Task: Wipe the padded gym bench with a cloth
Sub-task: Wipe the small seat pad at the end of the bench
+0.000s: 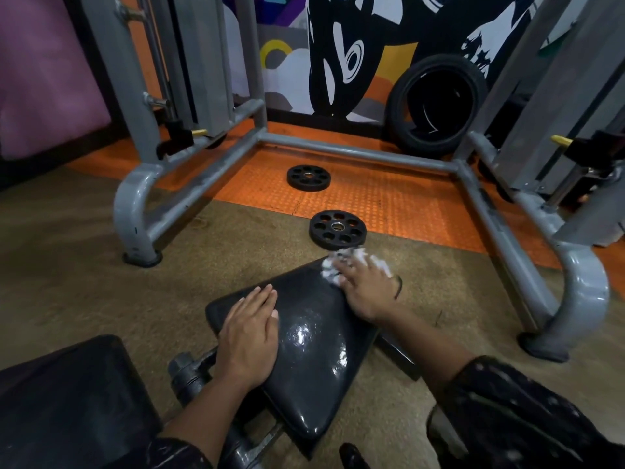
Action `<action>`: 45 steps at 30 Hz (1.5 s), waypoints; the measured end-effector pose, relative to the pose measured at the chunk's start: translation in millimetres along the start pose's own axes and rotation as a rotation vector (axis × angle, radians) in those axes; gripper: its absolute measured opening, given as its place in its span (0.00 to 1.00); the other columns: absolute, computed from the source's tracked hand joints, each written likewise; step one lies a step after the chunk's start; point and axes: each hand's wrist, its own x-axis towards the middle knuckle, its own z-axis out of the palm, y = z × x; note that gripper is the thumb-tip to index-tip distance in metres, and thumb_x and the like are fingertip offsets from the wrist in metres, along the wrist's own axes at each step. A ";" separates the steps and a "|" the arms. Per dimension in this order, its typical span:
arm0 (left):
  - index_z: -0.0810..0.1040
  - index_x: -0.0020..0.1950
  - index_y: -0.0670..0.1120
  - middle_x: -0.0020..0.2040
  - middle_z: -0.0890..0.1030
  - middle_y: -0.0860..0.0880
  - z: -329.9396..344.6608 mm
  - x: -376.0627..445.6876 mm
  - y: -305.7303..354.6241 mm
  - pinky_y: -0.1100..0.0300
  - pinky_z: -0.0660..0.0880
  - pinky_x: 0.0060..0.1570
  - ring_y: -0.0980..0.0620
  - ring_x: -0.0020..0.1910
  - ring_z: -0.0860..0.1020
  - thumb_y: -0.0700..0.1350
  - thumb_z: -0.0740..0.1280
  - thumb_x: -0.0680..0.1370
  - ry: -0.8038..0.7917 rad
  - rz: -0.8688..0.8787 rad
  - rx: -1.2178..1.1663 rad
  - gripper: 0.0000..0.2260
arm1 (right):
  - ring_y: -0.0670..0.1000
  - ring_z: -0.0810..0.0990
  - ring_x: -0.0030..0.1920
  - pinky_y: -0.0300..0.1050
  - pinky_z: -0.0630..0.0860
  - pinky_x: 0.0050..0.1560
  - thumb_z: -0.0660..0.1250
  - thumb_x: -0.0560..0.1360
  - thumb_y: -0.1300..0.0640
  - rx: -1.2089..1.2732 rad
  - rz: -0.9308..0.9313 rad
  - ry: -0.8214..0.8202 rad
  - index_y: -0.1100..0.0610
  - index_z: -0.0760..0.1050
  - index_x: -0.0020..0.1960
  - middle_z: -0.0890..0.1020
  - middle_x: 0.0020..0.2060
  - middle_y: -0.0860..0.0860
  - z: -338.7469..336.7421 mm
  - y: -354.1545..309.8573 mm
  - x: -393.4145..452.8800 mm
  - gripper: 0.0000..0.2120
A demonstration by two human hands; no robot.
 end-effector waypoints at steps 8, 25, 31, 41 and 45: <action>0.67 0.73 0.47 0.74 0.65 0.55 -0.3 -1.5 1.1 0.64 0.47 0.72 0.61 0.74 0.58 0.57 0.41 0.76 0.004 0.006 -0.009 0.31 | 0.50 0.47 0.78 0.52 0.45 0.76 0.41 0.79 0.37 0.269 -0.259 0.062 0.30 0.50 0.73 0.53 0.77 0.44 14.6 42.9 -92.7 0.22; 0.66 0.73 0.49 0.74 0.64 0.57 1.6 -1.4 -0.1 0.65 0.46 0.72 0.63 0.74 0.56 0.57 0.41 0.76 0.006 0.002 -0.008 0.30 | 0.55 0.60 0.74 0.53 0.57 0.73 0.51 0.82 0.48 0.120 -0.004 -0.011 0.45 0.65 0.73 0.63 0.76 0.50 -9.0 25.3 29.7 0.20; 0.66 0.73 0.49 0.74 0.64 0.57 -0.8 -1.6 0.0 0.66 0.46 0.72 0.64 0.73 0.55 0.57 0.40 0.76 0.007 0.014 -0.011 0.31 | 0.49 0.55 0.76 0.49 0.48 0.74 0.53 0.82 0.49 0.150 -0.394 -0.097 0.41 0.65 0.73 0.62 0.76 0.45 -7.0 -5.1 -20.2 0.19; 0.68 0.72 0.49 0.73 0.66 0.56 -0.4 -0.5 0.0 0.66 0.47 0.71 0.65 0.72 0.56 0.57 0.42 0.76 0.027 0.015 -0.035 0.30 | 0.53 0.67 0.69 0.46 0.63 0.65 0.55 0.80 0.55 0.016 -0.236 -0.091 0.47 0.70 0.70 0.70 0.71 0.49 -11.6 -36.1 36.3 0.19; 0.67 0.73 0.49 0.74 0.65 0.56 -0.5 -0.8 -1.1 0.66 0.47 0.72 0.65 0.72 0.55 0.57 0.42 0.77 0.016 0.020 -0.009 0.30 | 0.47 0.61 0.74 0.44 0.52 0.74 0.57 0.81 0.55 0.224 -0.422 -0.166 0.45 0.71 0.70 0.67 0.73 0.46 -16.9 -6.2 -6.1 0.19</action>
